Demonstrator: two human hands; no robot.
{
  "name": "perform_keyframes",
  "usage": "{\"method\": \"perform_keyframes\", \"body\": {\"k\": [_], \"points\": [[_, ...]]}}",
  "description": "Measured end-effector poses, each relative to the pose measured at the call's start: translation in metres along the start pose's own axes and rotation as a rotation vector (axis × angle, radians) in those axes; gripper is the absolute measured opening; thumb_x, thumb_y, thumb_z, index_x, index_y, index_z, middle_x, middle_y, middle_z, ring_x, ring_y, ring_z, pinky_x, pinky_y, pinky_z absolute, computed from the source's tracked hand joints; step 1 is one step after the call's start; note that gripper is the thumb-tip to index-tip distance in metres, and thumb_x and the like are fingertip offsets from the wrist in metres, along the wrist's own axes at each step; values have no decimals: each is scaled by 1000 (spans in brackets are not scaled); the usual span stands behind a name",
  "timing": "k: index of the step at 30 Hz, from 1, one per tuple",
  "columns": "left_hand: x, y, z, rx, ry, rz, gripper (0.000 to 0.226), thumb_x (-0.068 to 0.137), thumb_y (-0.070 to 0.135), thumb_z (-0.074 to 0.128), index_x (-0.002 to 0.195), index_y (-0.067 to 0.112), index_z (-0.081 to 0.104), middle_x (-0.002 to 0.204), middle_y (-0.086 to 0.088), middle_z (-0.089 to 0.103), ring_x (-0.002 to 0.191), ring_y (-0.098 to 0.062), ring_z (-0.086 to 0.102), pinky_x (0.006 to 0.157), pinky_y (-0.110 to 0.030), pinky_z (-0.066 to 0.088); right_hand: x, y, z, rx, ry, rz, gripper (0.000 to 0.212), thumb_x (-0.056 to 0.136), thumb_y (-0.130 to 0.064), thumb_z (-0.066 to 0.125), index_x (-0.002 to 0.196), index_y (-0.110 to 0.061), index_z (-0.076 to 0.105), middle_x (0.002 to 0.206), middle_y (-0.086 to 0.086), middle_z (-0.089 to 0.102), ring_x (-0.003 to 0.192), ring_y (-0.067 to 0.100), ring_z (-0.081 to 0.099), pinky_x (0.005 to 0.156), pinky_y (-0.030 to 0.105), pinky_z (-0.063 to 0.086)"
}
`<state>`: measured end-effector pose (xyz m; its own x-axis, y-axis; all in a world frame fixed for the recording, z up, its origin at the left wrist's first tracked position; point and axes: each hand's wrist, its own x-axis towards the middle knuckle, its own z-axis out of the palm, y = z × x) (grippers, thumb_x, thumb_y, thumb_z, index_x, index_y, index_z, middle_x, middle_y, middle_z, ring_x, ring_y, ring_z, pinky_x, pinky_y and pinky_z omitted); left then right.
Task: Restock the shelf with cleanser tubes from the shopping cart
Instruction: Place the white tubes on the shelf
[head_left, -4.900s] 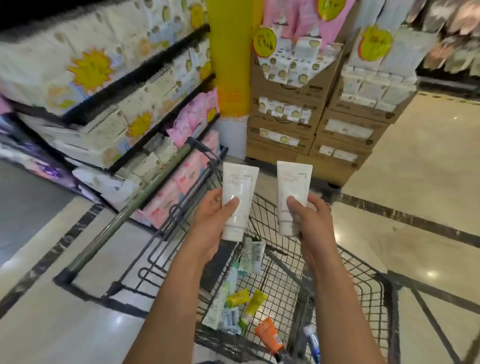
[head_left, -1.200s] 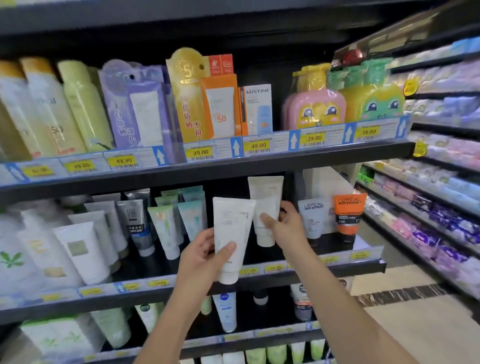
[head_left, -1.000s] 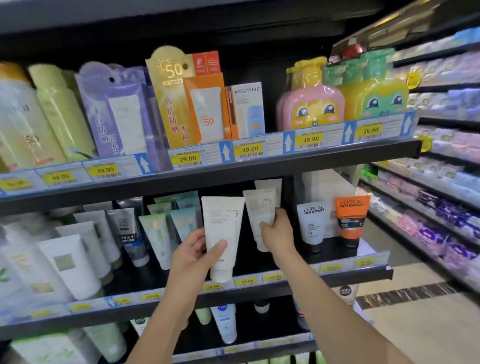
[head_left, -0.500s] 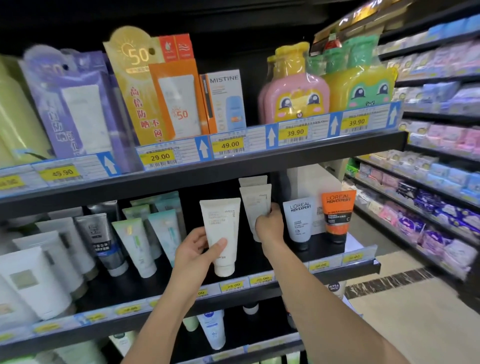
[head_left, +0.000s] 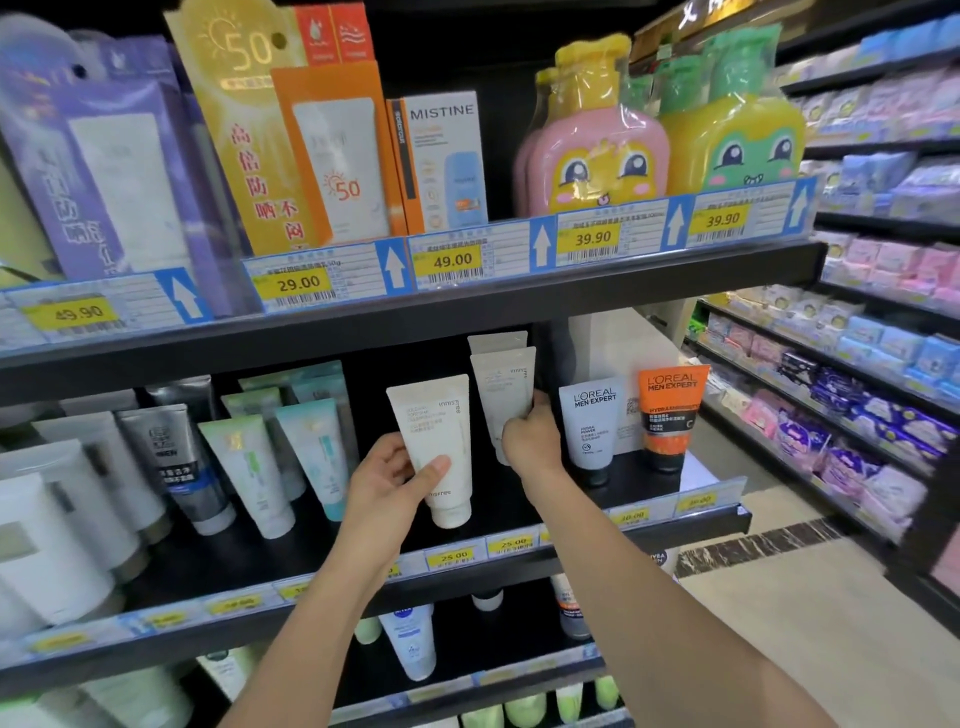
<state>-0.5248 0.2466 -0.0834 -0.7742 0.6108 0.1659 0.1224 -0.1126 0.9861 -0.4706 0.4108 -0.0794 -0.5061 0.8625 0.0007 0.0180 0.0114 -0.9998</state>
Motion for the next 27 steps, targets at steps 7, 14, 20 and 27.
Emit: {"method": "perform_keyframes", "body": {"k": [7,14,20,27], "points": [[1,3,0,-23,0,42,30,86,6,71,113,15,62,114,-2,73,111,-20,68,102,-46,50,-39,-11,-18,-191,-127,0,42,94,-7,45,136,-7,44,133,12,57,105,20,58,69,17,44],[11,5,17,71,-43,101,31,84,5,74,108,22,65,109,8,73,103,-10,69,93,-36,54,-88,21,-100,-569,58,-518,19,95,-24,61,112,-25,69,104,-12,69,97,11,62,89,38,53],[22,-2,53,72,-43,47,32,82,2,76,106,20,67,103,10,75,99,-12,71,86,-32,58,-73,65,-157,-1026,228,-697,37,92,-56,54,96,-24,73,97,-8,68,94,21,61,103,47,41],[25,-9,68,72,-33,-5,31,82,6,77,107,21,66,107,5,74,100,-14,71,93,-42,57,-64,96,-163,-994,301,-902,29,87,-36,68,106,-16,72,104,1,65,103,26,59,116,48,31]]}}
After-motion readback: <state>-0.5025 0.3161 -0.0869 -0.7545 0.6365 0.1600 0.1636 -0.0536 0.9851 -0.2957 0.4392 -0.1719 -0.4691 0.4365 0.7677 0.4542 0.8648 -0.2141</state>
